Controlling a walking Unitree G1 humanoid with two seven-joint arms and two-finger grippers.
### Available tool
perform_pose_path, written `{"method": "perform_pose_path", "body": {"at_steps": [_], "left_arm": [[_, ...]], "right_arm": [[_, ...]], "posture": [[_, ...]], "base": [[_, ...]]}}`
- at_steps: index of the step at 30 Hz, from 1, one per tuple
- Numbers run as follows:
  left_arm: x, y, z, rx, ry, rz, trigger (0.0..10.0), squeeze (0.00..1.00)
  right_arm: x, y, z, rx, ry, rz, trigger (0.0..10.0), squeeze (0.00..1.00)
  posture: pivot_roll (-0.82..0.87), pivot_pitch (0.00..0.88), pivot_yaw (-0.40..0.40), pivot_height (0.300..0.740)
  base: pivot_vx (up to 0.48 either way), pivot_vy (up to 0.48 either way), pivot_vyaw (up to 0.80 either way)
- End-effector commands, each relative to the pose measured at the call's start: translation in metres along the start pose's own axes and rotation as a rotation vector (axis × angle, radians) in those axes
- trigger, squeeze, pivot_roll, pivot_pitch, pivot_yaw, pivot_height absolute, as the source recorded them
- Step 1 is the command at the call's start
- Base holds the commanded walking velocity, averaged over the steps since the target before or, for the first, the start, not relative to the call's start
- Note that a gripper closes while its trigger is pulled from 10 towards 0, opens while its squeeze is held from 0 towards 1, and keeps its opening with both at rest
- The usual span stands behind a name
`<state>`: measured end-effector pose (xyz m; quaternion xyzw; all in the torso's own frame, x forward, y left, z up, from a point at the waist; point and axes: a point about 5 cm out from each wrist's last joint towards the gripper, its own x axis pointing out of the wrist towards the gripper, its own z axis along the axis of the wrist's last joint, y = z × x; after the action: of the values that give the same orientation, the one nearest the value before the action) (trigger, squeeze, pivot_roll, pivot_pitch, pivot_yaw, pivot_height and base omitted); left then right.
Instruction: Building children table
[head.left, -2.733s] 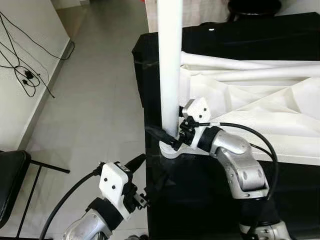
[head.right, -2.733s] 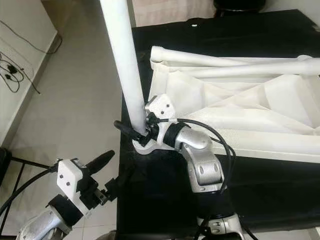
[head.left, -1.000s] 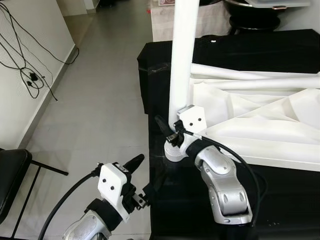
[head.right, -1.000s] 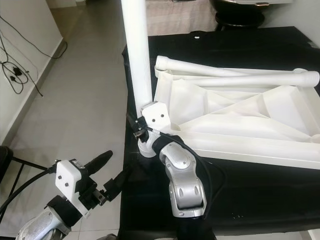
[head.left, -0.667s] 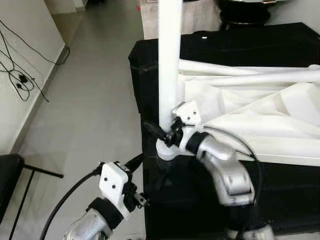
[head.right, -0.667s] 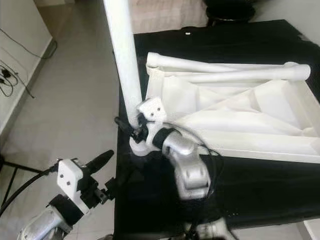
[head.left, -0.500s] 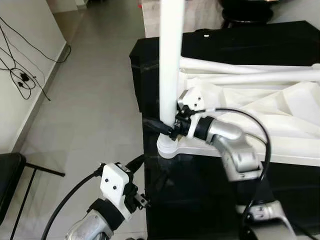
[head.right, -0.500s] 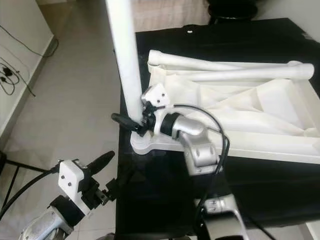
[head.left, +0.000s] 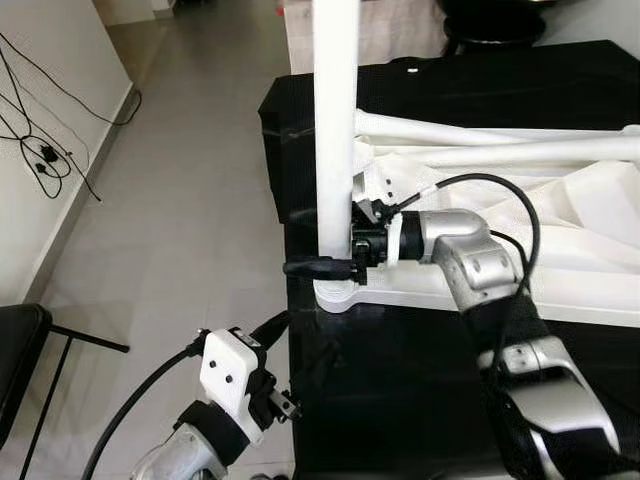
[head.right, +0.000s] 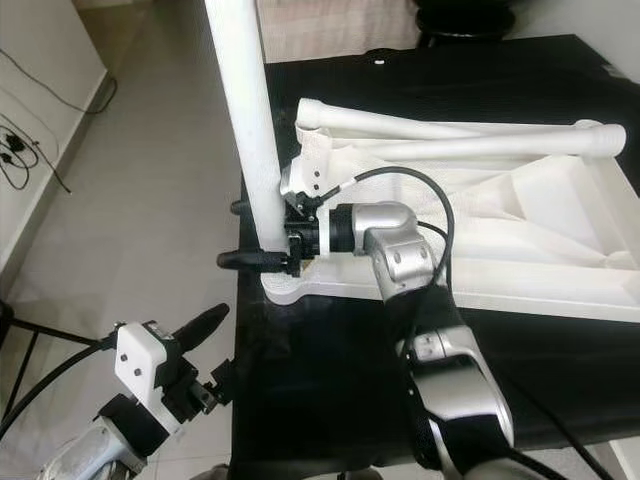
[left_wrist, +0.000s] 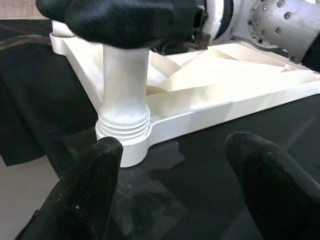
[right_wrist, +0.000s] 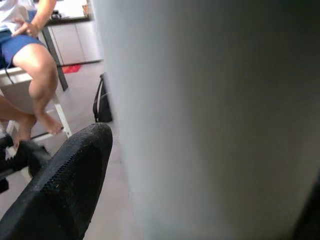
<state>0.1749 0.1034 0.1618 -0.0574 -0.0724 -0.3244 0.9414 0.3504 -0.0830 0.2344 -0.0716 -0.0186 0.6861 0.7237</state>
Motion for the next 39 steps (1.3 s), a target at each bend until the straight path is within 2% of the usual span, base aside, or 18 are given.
{"method": "perform_pose_path", "body": {"at_steps": [1, 2, 3, 4, 5, 12, 18, 20, 23, 24, 25, 27, 28, 31, 36, 37, 38, 39], "left_arm": [[-0.002, -0.002, 0.0, -0.004, 0.007, 0.001, 10.0, 0.0], [-0.002, -0.002, 0.0, -0.004, 0.007, 0.001, 10.0, 0.0], [-0.003, -0.002, 0.001, -0.004, 0.006, 0.002, 10.0, 0.0], [-0.003, -0.002, 0.001, -0.004, 0.006, 0.002, 10.0, 0.0], [-0.003, -0.003, 0.001, -0.004, 0.008, 0.002, 10.0, 0.0], [-0.004, -0.004, 0.001, -0.005, 0.013, 0.0, 10.0, 0.0], [-0.004, -0.005, 0.0, -0.008, 0.016, -0.001, 10.0, 0.0], [-0.005, -0.005, 0.001, -0.007, 0.015, 0.001, 10.0, 0.0], [-0.005, -0.004, 0.001, -0.007, 0.015, 0.002, 10.0, 0.0], [-0.006, -0.003, 0.001, -0.006, 0.015, 0.003, 10.0, 0.0], [-0.007, -0.002, 0.001, -0.003, 0.017, 0.003, 10.0, 0.0], [-0.007, -0.002, 0.001, -0.003, 0.017, 0.003, 10.0, 0.0], [-0.006, -0.001, 0.0, -0.005, 0.022, -0.008, 10.0, 0.0], [-0.004, 0.0, -0.001, -0.008, 0.024, -0.014, 10.0, 0.0], [-0.003, 0.001, -0.002, -0.005, 0.028, -0.022, 10.0, 0.0], [-0.003, 0.002, -0.002, -0.002, 0.026, -0.016, 10.0, 0.0], [-0.003, 0.003, -0.002, 0.001, 0.023, -0.008, 10.0, 0.0], [-0.003, 0.003, -0.002, 0.001, 0.023, -0.008, 10.0, 0.0]], "right_arm": [[0.01, 0.001, 0.002, -0.009, -0.019, 0.044, 10.0, 0.0], [0.01, 0.001, 0.002, -0.009, -0.019, 0.044, 10.0, 0.0], [0.01, 0.001, 0.003, -0.01, -0.018, 0.061, 3.1, 0.0], [0.01, 0.001, 0.003, -0.01, -0.018, 0.061, 3.1, 0.0], [0.008, 0.0, 0.003, -0.007, -0.014, 0.08, 0.0, 0.0], [-0.005, -0.004, 0.0, 0.002, 0.023, 0.129, 0.0, 0.0], [-0.024, -0.001, -0.016, -0.046, 0.08, 0.012, 0.0, 0.0], [-0.033, 0.005, -0.038, 0.016, 0.125, -0.241, 0.0, 0.0], [-0.036, 0.007, -0.044, 0.032, 0.14, -0.311, 0.0, 0.0], [-0.04, 0.011, -0.055, 0.045, 0.128, -0.721, 0.0, 0.0], [-0.043, 0.042, -0.069, 0.124, 0.14, -0.931, 0.0, 0.0], [-0.043, 0.042, -0.069, 0.124, 0.14, -0.931, 0.0, 0.0], [-0.058, 0.084, -0.083, 0.225, 0.194, -1.18, 0.0, 0.0], [-0.057, 0.089, -0.084, 0.238, 0.198, -1.163, 0.0, 0.0], [-0.047, 0.073, -0.079, 0.209, 0.165, -1.15, 0.0, 0.0], [-0.043, 0.069, -0.074, 0.194, 0.162, -1.138, 3.5, 0.0], [-0.039, 0.066, -0.07, 0.177, 0.156, -1.11, 10.0, 0.0], [-0.039, 0.066, -0.07, 0.177, 0.156, -1.11, 10.0, 0.0]], "posture": [[0.04, 0.203, 0.038, 0.74], [0.04, 0.203, 0.038, 0.74], [0.06, 0.207, 0.049, 0.74], [0.06, 0.207, 0.049, 0.74], [0.07, 0.206, 0.055, 0.74], [0.06, 0.203, 0.06, 0.74], [0.06, 0.198, 0.053, 0.74], [0.04, 0.205, 0.037, 0.74], [0.04, 0.209, 0.027, 0.74], [0.04, 0.215, 0.031, 0.74], [0.03, 0.218, 0.05, 0.74], [0.03, 0.218, 0.05, 0.74], [0.01, 0.194, 0.065, 0.74], [0.01, 0.194, 0.065, 0.74], [0.01, 0.184, 0.068, 0.74], [0.01, 0.183, 0.065, 0.74], [0.01, 0.184, 0.061, 0.74], [0.01, 0.184, 0.061, 0.74]], "base": [[0.0, 0.0, 0.0], [0.0, 0.0, 0.0], [0.0, 0.0, 0.0], [0.0, 0.0, 0.0], [0.0, 0.0, 0.0], [0.0, 0.0, 0.0], [0.0, 0.0, 0.0], [0.0, 0.0, 0.0], [0.0, 0.0, 0.0], [0.0, 0.0, 0.0], [0.0, 0.0, 0.0], [0.0, 0.0, 0.0], [0.0, 0.0, 0.0], [0.0, 0.0, 0.0], [0.0, 0.0, 0.0], [0.0, 0.0, 0.0], [0.0, 0.0, 0.0], [0.0, 0.0, 0.0]]}}
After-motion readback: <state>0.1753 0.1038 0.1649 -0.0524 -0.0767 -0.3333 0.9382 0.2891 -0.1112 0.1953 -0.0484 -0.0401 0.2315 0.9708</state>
